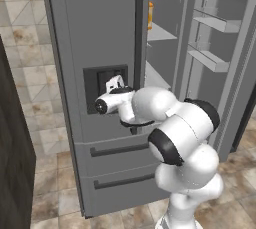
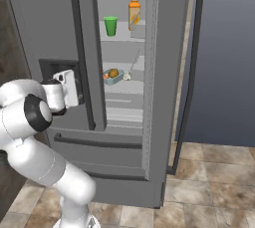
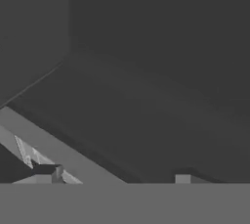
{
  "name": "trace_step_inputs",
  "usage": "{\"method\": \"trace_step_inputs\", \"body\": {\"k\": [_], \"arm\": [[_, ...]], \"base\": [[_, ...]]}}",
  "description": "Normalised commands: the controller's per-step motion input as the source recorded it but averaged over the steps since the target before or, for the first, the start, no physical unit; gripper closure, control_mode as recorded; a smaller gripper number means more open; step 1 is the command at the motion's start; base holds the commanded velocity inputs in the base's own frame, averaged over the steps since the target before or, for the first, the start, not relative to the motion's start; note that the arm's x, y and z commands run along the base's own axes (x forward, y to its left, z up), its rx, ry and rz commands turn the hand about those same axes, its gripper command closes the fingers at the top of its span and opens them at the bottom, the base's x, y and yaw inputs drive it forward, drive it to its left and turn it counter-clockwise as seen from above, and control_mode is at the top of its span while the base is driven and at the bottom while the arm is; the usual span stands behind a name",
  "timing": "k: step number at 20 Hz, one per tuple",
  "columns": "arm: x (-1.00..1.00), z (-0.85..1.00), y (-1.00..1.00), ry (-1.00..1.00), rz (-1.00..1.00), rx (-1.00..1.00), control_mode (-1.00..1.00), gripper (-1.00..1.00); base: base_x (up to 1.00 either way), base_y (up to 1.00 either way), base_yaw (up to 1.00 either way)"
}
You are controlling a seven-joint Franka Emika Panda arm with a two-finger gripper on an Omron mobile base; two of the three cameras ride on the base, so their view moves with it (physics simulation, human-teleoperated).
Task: Place the tupperware on the second highest shelf of the fridge. Make space for the tupperware among the existing items by rearranging them on the shelves if needed. Close the fridge door when finished.
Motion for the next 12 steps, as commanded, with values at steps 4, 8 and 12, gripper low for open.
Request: {"method": "trace_step_inputs", "body": {"k": [4,8,12], "arm": [[-0.14,0.58,0.61,-0.37,0.10,-0.12,-1.00,-1.00],[-0.50,0.64,0.99,-0.39,0.03,-0.18,-1.00,-1.00],[-0.97,0.63,0.61,-0.37,0.00,-0.08,-1.00,-1.00]], "base": [[0.00,0.00,0.00],[0.00,0.00,0.00],[0.00,0.00,0.00]]}}
